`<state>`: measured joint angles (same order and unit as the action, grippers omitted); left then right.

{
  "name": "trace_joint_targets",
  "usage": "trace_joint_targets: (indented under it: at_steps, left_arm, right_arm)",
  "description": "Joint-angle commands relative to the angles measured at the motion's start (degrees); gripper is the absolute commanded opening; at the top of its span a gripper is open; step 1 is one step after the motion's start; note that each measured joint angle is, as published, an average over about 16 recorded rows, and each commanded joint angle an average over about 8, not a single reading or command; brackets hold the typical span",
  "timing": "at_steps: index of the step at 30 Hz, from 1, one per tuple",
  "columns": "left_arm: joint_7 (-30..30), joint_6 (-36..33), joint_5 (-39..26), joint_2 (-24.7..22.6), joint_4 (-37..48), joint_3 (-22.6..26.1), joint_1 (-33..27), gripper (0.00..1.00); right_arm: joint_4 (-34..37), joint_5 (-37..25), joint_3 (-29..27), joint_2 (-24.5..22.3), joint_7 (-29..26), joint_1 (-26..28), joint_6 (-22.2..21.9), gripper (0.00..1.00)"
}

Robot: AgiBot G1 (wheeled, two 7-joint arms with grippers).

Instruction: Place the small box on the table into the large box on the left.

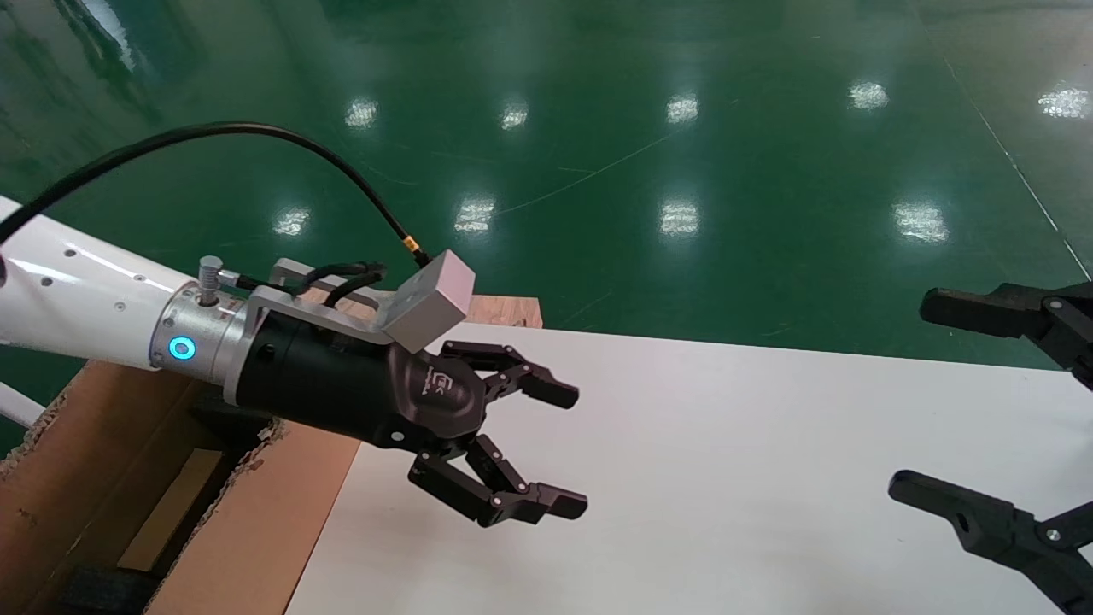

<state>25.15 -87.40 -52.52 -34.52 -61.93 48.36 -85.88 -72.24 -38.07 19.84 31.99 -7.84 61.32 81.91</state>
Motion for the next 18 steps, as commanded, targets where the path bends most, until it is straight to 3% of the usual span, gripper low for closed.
trace_joint_targets:
  at_steps: [1,18]
  left_arm:
    - [-1.25,0.15,0.93,-0.04,-1.01,-2.81,2.11,1.0]
    - [-11.83,1.4,8.76,-0.41,-9.57,-26.57,19.98,1.0]
  right_arm:
    - [0.0,0.0,0.0,0.0,0.0,0.0,0.0,1.0]
    - [0.0,0.0,0.0,0.0,0.0,0.0,0.0,1.0]
